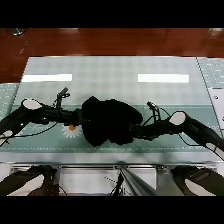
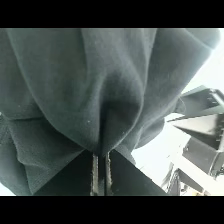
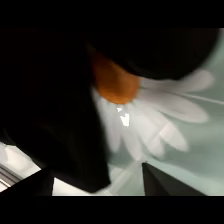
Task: Fold the shirts.
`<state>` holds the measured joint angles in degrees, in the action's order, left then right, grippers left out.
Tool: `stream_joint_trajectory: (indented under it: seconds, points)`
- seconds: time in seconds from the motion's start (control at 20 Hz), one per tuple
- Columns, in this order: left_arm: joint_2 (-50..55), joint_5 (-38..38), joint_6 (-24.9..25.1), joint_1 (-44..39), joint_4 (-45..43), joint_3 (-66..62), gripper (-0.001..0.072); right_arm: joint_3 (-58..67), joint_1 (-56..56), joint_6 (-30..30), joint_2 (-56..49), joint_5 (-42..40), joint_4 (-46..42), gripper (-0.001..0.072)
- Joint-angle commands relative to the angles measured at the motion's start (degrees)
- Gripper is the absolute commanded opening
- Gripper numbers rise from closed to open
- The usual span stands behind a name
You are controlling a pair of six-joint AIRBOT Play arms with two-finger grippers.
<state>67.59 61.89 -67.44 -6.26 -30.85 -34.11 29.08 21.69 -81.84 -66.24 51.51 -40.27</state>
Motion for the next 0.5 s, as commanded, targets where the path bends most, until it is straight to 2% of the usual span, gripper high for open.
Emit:
stream_joint_trajectory:
  seconds: [0.0, 0.05, 0.1, 0.15, 0.2, 0.3, 0.45]
  points:
    - [0.11, 0.76, 0.35, 0.04, 0.02, -0.26, 0.0029, 2.12, 6.38, 1.75, -5.22, -4.11, 5.57, 0.0621]
    - [0.11, 0.76, 0.35, 0.07, 0.02, -0.26, 0.0029, 3.02, 7.63, 1.73, -6.08, -4.76, 5.57, 0.0599]
    - [0.09, 1.01, 0.37, 0.07, 0.02, -0.28, 0.0029, 4.07, 8.46, 1.81, -6.58, -5.07, 5.46, 0.0423]
    - [-0.02, 3.67, 1.64, 0.83, -0.02, -1.05, 0.0029, 5.38, 8.22, 2.86, -6.40, -4.61, 5.27, 0.0103]
    - [-0.26, 7.63, 2.89, 2.29, 0.02, -2.73, 0.0029, 8.17, 6.56, 4.94, -6.01, -1.95, 5.18, 0.0022]
    - [-2.14, 13.14, 2.91, 5.66, 0.33, -8.76, 0.0029, 17.64, 2.01, 5.95, -4.11, 5.31, 2.34, 0.0022]
    - [-7.26, 10.95, 2.69, 8.11, 4.44, -22.91, 0.0029, 40.72, -4.52, -1.22, -1.62, 13.05, -10.64, 0.0021]
